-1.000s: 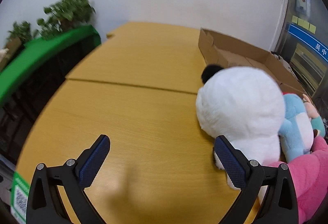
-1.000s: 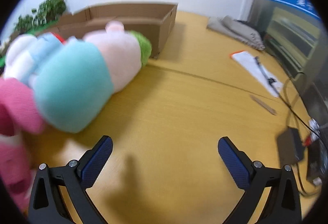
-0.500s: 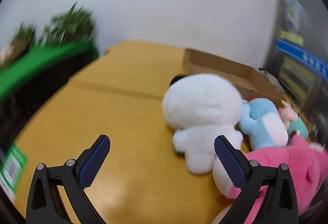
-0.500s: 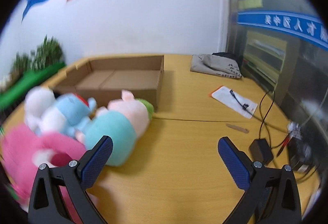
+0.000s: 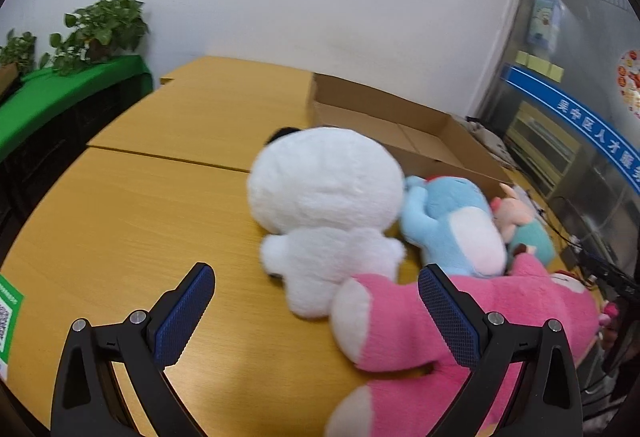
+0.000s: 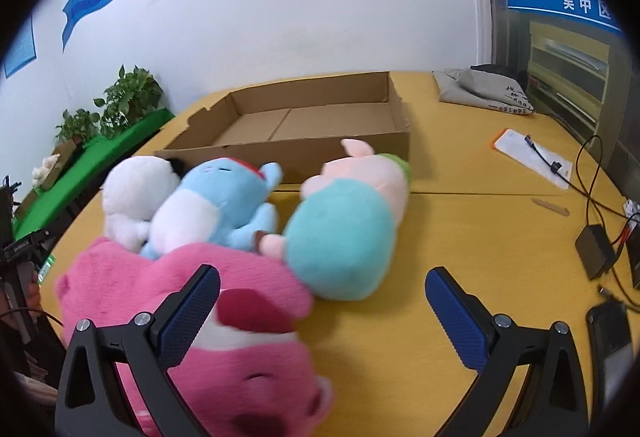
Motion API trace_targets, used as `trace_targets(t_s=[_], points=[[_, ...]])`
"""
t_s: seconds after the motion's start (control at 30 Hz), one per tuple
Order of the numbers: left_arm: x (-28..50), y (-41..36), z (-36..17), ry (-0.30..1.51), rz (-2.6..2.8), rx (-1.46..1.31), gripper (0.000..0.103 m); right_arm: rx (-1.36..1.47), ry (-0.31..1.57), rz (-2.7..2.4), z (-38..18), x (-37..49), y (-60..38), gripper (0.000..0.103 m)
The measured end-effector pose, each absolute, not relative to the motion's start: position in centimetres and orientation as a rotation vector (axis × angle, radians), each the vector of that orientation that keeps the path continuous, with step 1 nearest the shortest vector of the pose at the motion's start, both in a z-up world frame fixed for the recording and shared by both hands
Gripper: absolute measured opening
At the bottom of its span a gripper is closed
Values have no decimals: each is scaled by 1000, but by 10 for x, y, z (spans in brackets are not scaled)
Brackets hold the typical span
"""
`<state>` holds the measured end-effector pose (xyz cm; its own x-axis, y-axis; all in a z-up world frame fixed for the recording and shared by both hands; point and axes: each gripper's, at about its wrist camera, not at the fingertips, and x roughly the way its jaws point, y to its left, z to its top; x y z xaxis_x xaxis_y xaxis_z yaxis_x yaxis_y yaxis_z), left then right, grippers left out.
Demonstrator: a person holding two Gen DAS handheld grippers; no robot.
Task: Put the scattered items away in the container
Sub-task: 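Move both grippers toward the large pink plush bear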
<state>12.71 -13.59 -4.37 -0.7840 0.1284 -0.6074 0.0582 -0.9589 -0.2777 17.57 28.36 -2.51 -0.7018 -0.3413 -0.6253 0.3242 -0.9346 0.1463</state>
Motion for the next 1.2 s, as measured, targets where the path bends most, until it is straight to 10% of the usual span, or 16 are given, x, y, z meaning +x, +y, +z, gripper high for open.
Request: trace_targets(t_s=[1.2], points=[[151, 2, -22, -257, 2640, -1107, 103, 932, -153, -2525, -53, 229, 277, 103]])
